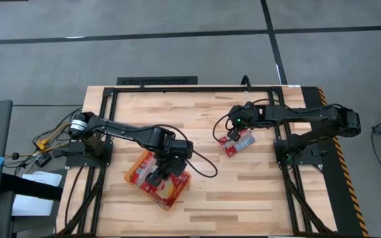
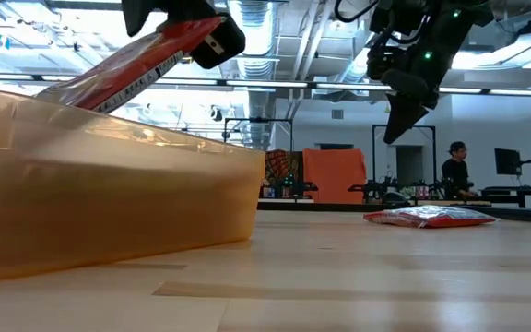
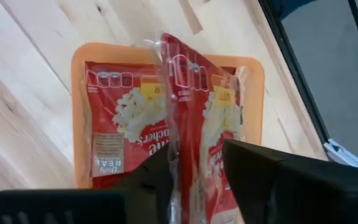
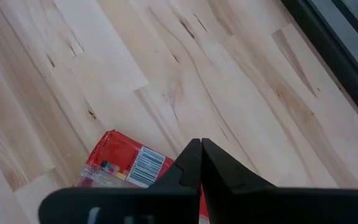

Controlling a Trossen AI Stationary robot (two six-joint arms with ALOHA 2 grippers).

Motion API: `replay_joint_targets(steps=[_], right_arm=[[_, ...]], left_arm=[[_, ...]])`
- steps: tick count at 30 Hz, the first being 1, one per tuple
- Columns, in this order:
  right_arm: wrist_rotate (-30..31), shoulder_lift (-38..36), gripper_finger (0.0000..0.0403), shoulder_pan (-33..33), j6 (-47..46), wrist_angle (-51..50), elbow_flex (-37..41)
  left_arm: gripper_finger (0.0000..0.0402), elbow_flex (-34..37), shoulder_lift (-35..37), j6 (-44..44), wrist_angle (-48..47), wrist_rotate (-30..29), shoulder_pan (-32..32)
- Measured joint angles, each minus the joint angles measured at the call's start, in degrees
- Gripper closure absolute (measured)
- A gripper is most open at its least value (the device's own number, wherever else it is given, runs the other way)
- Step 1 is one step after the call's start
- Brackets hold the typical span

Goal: Sort popcorn bags into baskets
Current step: Put the popcorn bag into the orange bin

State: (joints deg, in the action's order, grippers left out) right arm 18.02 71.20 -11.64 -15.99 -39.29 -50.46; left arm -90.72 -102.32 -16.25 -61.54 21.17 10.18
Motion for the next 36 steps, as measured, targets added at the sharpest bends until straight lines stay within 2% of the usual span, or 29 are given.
replay_joint_targets(steps=[9, 15, 22, 27, 36], right_arm=[[0.0, 0.0, 0.036, 0.0, -0.04, -0.85, 0.0], [0.0, 0.0, 0.0365, -0.02, -0.04, -0.9, 0.0], [0.01, 0.0, 0.0374, -0.02, -1.38, -1.85, 0.0], [0.01, 0.0, 0.0381, 0.0, -8.72, -2.56, 2.41], [0.1, -0.07, 0.0375, 2.14, -28.18, -1.85, 15.19]], left_arm=[[0.0192, 0.01, 0.0, 3.71, 0.37, 0.42, 0.06], [0.0151, -2.14, 0.07, 5.96, 0.84, -1.66, -0.41], [0.0131, -6.09, 0.09, 7.53, -1.27, -3.08, -2.24], [0.0129, -7.65, 0.11, 9.36, -0.87, -5.5, -4.74], [0.0129, -7.4, 0.11, 14.08, 18.18, -5.24, -17.18]])
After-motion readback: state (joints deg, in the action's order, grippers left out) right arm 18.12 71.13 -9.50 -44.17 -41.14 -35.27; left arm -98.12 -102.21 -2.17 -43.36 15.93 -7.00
